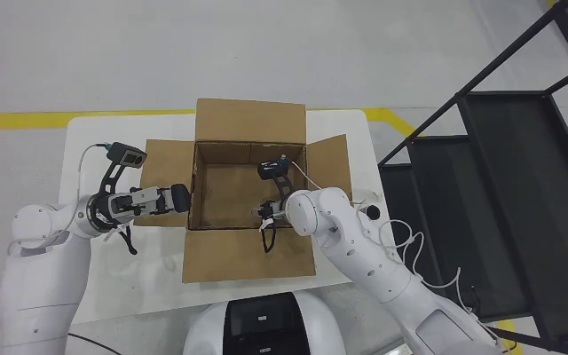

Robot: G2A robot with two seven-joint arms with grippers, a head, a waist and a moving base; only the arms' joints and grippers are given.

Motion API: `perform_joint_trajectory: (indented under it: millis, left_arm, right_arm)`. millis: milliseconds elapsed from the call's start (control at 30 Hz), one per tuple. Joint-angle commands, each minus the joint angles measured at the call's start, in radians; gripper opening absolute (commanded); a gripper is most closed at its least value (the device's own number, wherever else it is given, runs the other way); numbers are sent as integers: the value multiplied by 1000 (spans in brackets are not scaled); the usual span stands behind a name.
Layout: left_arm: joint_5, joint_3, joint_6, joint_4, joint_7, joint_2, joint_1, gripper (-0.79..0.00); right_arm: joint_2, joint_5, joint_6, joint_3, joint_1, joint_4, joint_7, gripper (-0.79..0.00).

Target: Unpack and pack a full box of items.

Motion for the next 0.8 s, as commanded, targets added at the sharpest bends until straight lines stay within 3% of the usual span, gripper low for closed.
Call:
perform_joint_trajectory:
  millis: [0, 367, 467, 500, 533, 767]
  left_arm:
    - [0, 0, 0, 0, 0, 0, 0, 0]
    - [0, 0, 0, 0, 0, 0, 0, 0]
    - [0, 0, 0, 0, 0, 0, 0, 0]
    - [0, 0, 0, 0, 0, 0, 0, 0]
    - [0, 0, 0, 0, 0, 0, 0, 0]
    - [0, 0, 0, 0, 0, 0, 0, 0]
  right_arm:
    - [0, 0, 0, 0, 0, 0, 0, 0]
    - [-14, 44, -58, -9, 40, 108, -48, 0]
    - [-22, 51, -64, -28, 61, 164, -43, -185]
    - [-25, 56, -62, -34, 68, 183, -44, -320]
    - [-28, 61, -64, -40, 76, 202, -43, -403]
    - [-46, 94, -65, -53, 121, 313, -70, -422]
